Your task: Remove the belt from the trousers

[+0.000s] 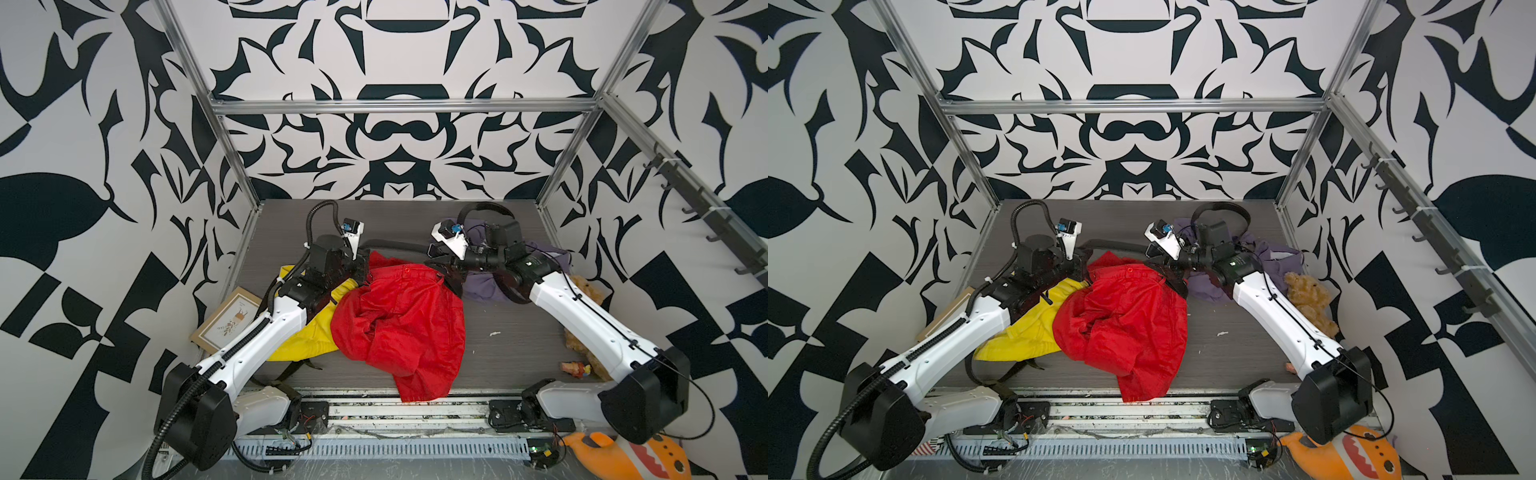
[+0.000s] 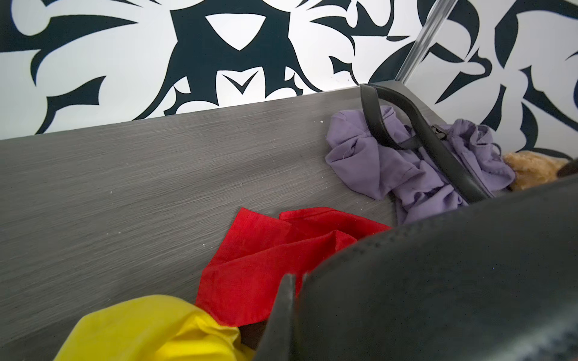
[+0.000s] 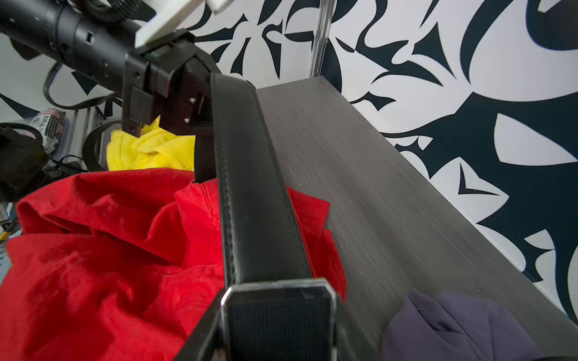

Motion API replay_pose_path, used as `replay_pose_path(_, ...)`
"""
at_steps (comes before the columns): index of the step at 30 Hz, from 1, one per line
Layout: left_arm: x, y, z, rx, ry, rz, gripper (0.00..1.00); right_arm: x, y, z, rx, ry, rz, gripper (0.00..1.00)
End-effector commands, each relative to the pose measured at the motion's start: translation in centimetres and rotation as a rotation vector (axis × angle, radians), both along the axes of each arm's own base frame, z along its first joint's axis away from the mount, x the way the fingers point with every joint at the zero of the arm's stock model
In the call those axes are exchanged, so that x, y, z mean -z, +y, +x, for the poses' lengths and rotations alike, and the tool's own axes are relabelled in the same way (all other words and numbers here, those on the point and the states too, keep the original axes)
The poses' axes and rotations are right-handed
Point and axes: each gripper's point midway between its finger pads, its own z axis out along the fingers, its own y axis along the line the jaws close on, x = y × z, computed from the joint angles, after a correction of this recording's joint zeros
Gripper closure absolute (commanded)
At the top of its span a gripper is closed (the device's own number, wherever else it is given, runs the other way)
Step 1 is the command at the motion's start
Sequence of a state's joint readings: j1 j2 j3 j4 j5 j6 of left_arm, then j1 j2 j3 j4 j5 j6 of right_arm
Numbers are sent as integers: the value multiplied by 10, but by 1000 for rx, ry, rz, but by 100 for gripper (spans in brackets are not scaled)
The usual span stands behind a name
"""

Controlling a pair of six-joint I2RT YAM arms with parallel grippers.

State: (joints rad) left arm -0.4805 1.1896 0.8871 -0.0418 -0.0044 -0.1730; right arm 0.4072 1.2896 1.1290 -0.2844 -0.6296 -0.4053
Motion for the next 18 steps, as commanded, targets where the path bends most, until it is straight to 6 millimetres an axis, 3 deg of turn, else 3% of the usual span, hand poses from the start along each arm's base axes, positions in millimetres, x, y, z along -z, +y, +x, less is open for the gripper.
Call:
replay_pose_path(1, 18, 88, 13, -340, 92, -16, 100, 3, -47, 17, 214, 23, -83, 100)
replay_pose_path(5, 19, 128, 18, -476, 124, -119, 100, 4, -52, 20, 232, 26, -85, 100)
replay_pose_path(9, 34, 168, 22, -593, 191, -320, 100, 13, -52, 18, 225, 55, -93, 100)
replay_pose_path(15, 63, 199, 25, -697, 297, -544, 100, 20, -53, 16, 227, 73, -99, 100)
replay_pose_path(18, 61, 202, 30, -688, 283, -545, 100, 19, -54, 17, 230, 68, -98, 100)
